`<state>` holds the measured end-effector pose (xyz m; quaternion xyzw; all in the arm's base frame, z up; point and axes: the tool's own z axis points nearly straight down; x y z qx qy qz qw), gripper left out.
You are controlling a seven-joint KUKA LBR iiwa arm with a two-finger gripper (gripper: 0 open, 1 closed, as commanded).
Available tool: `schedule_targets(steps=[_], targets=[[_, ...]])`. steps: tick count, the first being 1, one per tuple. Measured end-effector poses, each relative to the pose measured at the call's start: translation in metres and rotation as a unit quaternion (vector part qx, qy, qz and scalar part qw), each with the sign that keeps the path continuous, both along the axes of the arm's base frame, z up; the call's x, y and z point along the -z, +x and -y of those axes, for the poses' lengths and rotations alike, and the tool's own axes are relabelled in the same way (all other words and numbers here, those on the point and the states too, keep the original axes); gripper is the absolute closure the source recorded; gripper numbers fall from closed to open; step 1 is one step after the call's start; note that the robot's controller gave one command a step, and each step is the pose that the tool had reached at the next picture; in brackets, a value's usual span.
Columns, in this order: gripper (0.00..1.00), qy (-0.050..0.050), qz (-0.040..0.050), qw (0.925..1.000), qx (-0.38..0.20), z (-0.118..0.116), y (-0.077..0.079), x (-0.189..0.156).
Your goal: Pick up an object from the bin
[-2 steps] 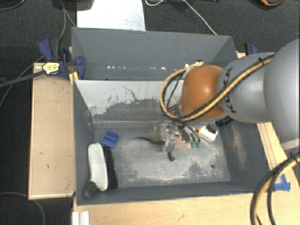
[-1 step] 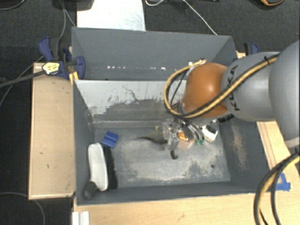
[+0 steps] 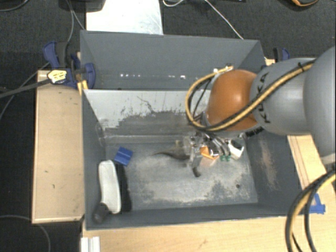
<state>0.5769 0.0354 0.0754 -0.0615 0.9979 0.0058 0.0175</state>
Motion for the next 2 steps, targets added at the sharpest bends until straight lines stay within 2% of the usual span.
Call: schedule_targets(steps=[1,2], targets=[[1.0,0.001,0.0012,0.9995,-0.03,0.004,0.008,0.001],[1.0,0.0,0.0019,0.9997,-0.024,0.007,-0.009,-0.023]])
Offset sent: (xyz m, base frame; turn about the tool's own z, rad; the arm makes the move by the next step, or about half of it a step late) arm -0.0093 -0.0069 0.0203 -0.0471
